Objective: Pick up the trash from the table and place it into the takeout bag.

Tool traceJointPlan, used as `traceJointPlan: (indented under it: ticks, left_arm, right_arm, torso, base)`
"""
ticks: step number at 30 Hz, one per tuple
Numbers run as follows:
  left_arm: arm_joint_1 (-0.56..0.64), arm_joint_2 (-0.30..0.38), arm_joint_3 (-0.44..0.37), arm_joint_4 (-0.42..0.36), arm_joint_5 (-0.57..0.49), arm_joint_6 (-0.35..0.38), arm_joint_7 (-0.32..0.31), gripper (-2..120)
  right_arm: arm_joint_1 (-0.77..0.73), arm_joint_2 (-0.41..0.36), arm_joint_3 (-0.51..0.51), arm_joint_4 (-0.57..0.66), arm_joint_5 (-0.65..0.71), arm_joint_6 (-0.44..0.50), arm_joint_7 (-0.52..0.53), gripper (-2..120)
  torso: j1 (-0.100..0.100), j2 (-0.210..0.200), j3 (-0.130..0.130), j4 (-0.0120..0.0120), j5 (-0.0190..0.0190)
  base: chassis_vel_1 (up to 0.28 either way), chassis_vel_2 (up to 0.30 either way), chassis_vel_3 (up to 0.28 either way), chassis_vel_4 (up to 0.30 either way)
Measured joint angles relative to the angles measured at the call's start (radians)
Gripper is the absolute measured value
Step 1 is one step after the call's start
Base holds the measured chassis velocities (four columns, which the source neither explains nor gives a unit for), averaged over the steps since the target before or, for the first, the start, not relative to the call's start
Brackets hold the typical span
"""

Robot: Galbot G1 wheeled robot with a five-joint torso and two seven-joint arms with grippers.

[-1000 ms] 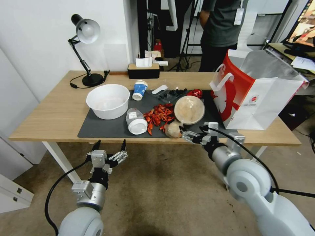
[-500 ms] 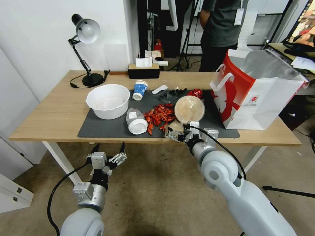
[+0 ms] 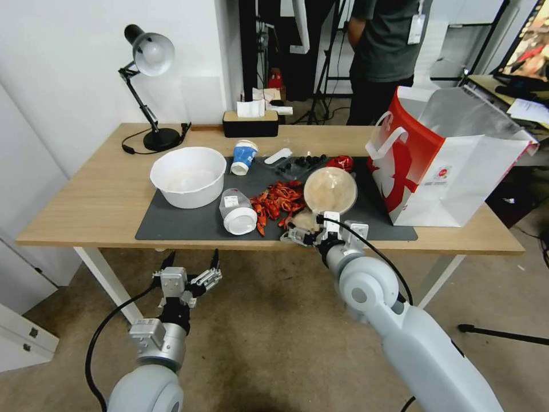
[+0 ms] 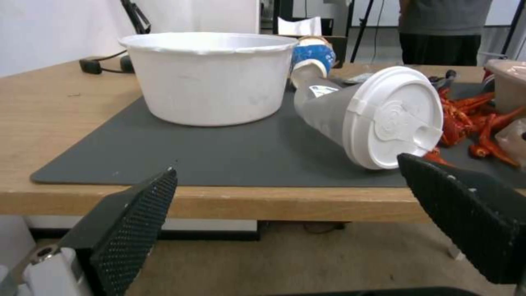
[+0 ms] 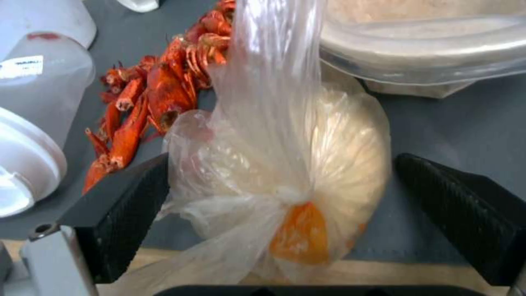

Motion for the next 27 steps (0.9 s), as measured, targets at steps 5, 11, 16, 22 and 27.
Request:
traceJointPlan:
  ticks: [5, 11, 16, 22, 27]
  left_arm:
    - [-0.001, 0.001, 0.001, 0.003, -0.001, -0.001, 0.0, 100]
    - [-0.002, 0.0, 0.003, 0.015, -0.001, -0.022, -0.001, 100]
    - [0.0, 0.001, 0.002, 0.015, -0.001, -0.025, -0.001, 100]
    - [0.002, -0.004, 0.003, 0.012, 0.002, -0.028, -0.001, 100]
    - [0.009, -0.01, 0.004, 0.005, 0.007, -0.033, -0.003, 100]
  right_arm:
    - [0.012, 0.008, -0.004, -0.016, 0.003, 0.0, 0.001, 91]
    - [0.019, 0.012, -0.005, -0.032, 0.007, 0.002, 0.003, 68]
    - [0.01, 0.014, -0.005, -0.026, 0.01, 0.002, 0.005, 51]
    - [-0.014, 0.008, -0.002, 0.0, 0.029, -0.004, 0.008, 30]
    - [-0.032, -0.01, 0.005, 0.028, 0.031, -0.01, -0.007, 15]
  torso:
    - [0.0, 0.0, 0.0, -0.0001, 0.0]
    - [0.0, 0.0, 0.0, -0.0005, -0.0003]
    - [0.0, 0.0, 0.0, 0.0, 0.0002]
    - [0.0, 0.0, 0.0, 0.0003, 0.0003]
    - [0.0, 0.0, 0.0, 0.0004, 0.0004]
  base:
    - [0.0, 0.0, 0.0, 0.0]
    - [0.0, 0.0, 0.0, 0.0]
    - [0.0, 0.0, 0.0, 0.0]
    - [0.0, 0.0, 0.0, 0.0]
    - [0.0, 0.0, 0.0, 0.0]
